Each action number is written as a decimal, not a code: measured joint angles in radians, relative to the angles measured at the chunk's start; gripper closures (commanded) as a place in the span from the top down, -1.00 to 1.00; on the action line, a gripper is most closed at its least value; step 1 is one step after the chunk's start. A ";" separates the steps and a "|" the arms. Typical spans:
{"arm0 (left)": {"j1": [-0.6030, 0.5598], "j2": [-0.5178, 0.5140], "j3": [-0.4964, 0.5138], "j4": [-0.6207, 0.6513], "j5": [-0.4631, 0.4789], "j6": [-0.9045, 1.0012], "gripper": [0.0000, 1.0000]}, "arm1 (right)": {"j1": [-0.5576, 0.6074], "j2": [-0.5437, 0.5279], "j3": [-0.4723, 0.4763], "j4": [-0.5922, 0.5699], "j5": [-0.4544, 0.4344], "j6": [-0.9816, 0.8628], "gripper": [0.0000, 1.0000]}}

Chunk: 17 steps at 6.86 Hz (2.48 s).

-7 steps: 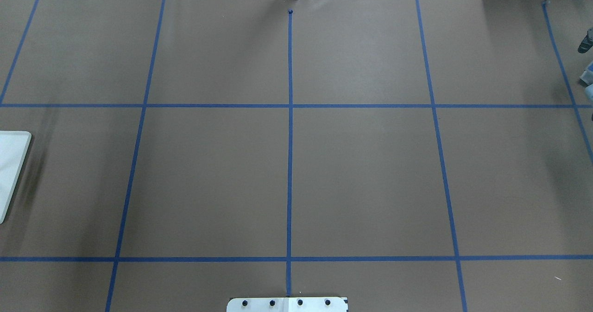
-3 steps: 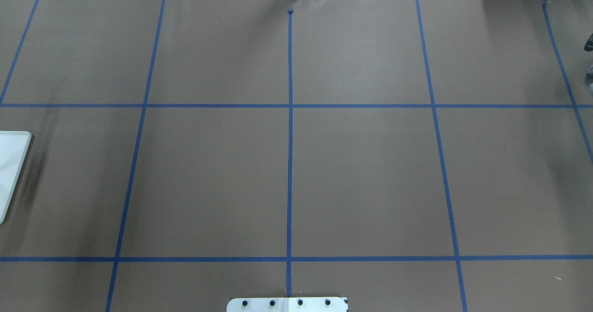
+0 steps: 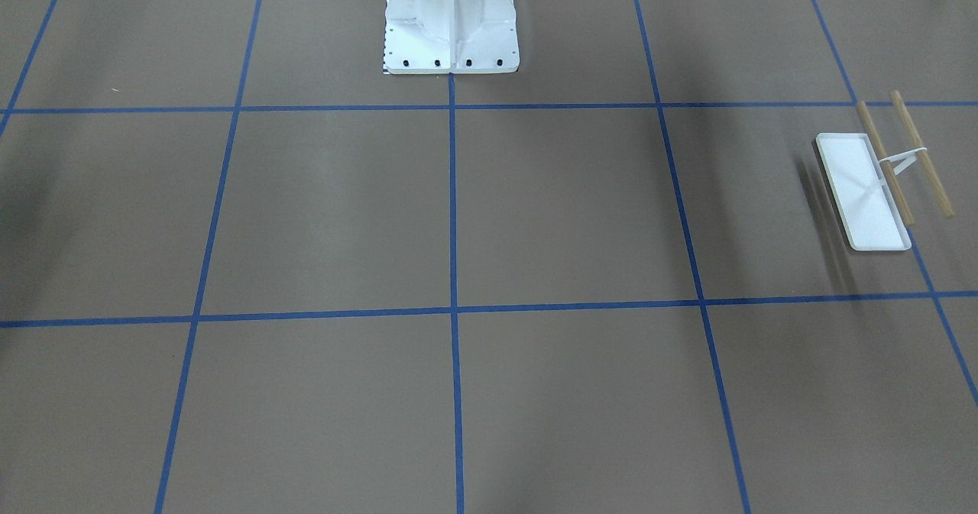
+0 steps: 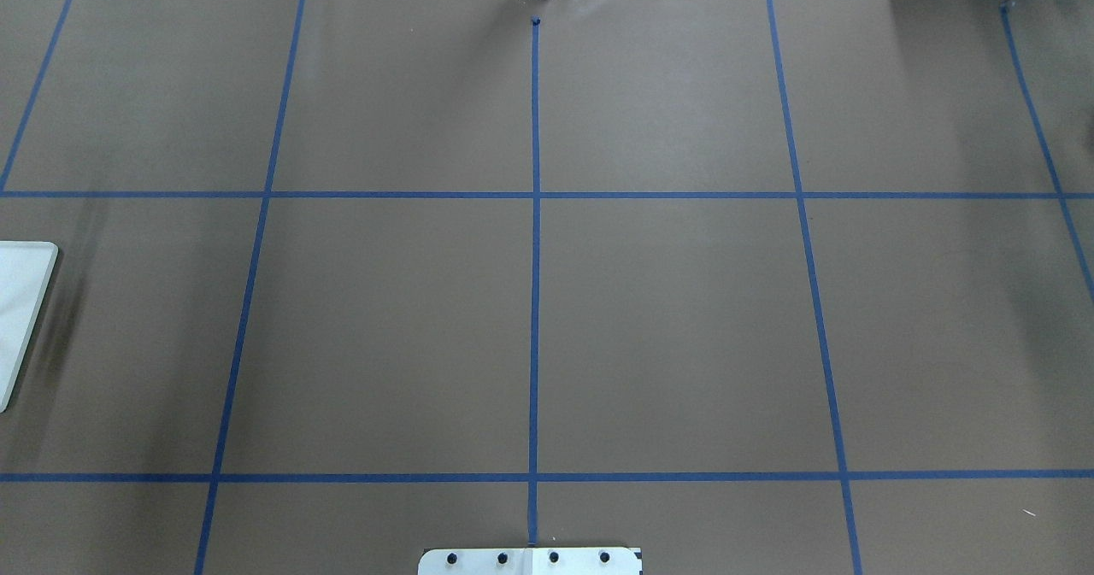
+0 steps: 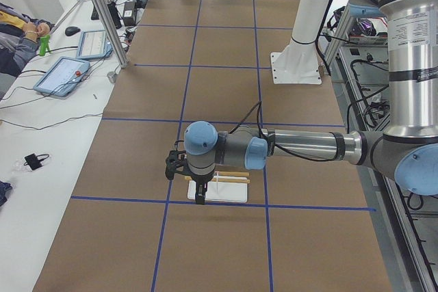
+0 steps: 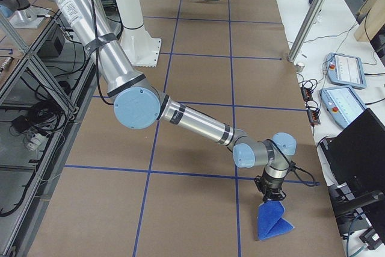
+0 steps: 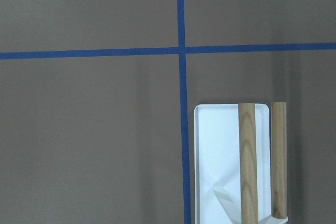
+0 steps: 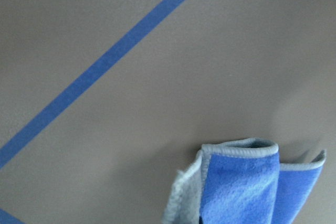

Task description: Hang towel on rack

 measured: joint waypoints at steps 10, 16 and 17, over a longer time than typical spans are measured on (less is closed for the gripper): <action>0.023 -0.054 -0.001 -0.212 -0.182 -0.079 0.96 | 0.051 -0.305 1.142 -0.322 0.357 0.786 -1.00; 0.284 -0.417 0.012 -0.349 -0.365 -1.165 0.96 | -0.292 -0.183 1.490 -0.466 0.163 1.304 -1.00; 0.311 -0.436 0.035 -0.439 -0.361 -1.232 0.96 | -0.324 -0.148 1.519 -0.516 0.138 1.330 -1.00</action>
